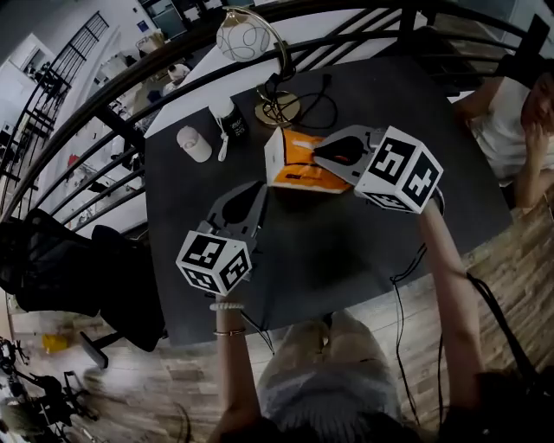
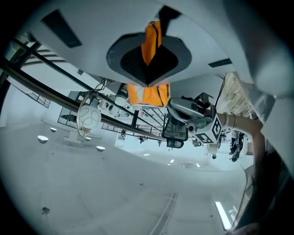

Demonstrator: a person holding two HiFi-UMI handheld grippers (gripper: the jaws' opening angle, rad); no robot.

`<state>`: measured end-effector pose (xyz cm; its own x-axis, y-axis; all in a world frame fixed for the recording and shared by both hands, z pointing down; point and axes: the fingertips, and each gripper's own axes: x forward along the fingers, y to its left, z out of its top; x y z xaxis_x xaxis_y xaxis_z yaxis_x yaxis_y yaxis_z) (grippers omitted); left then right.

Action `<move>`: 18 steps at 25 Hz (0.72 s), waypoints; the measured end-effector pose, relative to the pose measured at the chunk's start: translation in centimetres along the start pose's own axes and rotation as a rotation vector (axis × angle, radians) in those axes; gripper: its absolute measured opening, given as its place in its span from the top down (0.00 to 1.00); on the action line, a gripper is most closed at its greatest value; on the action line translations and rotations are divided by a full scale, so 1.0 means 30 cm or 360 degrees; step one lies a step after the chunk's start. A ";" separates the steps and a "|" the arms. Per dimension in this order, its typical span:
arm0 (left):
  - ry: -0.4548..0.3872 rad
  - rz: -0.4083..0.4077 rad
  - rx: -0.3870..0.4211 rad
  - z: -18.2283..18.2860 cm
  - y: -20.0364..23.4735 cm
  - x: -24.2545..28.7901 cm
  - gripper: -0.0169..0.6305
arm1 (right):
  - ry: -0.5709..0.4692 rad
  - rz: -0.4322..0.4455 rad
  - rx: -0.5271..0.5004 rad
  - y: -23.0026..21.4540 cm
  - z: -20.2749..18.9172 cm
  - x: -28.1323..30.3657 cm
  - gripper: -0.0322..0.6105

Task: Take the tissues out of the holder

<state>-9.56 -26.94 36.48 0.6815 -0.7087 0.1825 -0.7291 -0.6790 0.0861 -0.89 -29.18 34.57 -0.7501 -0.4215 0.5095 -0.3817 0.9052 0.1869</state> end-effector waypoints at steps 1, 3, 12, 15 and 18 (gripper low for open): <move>0.0003 0.0001 0.0005 -0.003 -0.013 -0.007 0.96 | -0.0020 0.0006 0.0011 0.013 -0.001 -0.013 0.92; 0.0002 0.0008 0.0010 -0.005 -0.038 -0.019 0.96 | -0.0058 0.0014 0.0033 0.037 -0.009 -0.040 0.92; -0.0001 0.0099 -0.0036 -0.046 -0.182 -0.097 0.96 | -0.0133 0.0076 0.0100 0.157 -0.090 -0.179 0.92; 0.0001 0.0132 -0.0058 -0.071 -0.221 -0.126 0.96 | -0.0114 0.0092 0.0123 0.192 -0.139 -0.199 0.92; 0.0018 0.0160 -0.0075 -0.103 -0.257 -0.148 0.96 | -0.0083 0.0121 0.0140 0.229 -0.193 -0.200 0.92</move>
<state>-7.17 -17.97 38.02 0.6040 -0.7705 0.2037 -0.7962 -0.5944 0.1127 4.12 -20.11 37.65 -0.8048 -0.3562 0.4747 -0.3668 0.9274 0.0741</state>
